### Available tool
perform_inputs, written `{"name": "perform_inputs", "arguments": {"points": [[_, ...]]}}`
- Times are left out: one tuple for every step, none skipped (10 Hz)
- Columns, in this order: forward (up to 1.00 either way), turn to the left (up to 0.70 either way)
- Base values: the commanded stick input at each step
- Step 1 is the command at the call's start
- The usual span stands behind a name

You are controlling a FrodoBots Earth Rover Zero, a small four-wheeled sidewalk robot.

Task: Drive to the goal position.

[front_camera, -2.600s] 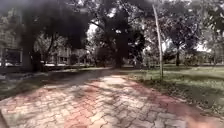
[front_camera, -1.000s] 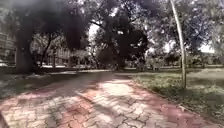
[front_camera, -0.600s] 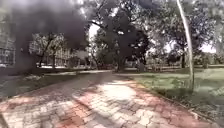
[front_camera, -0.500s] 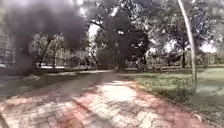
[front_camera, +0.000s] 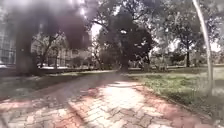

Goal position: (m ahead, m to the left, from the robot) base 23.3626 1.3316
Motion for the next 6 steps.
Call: {"name": "perform_inputs", "arguments": {"points": [[0.7, 0.0], [0.7, 0.0], [0.7, 0.0], [0.7, 0.0], [0.7, 0.0], [0.7, 0.0]]}}
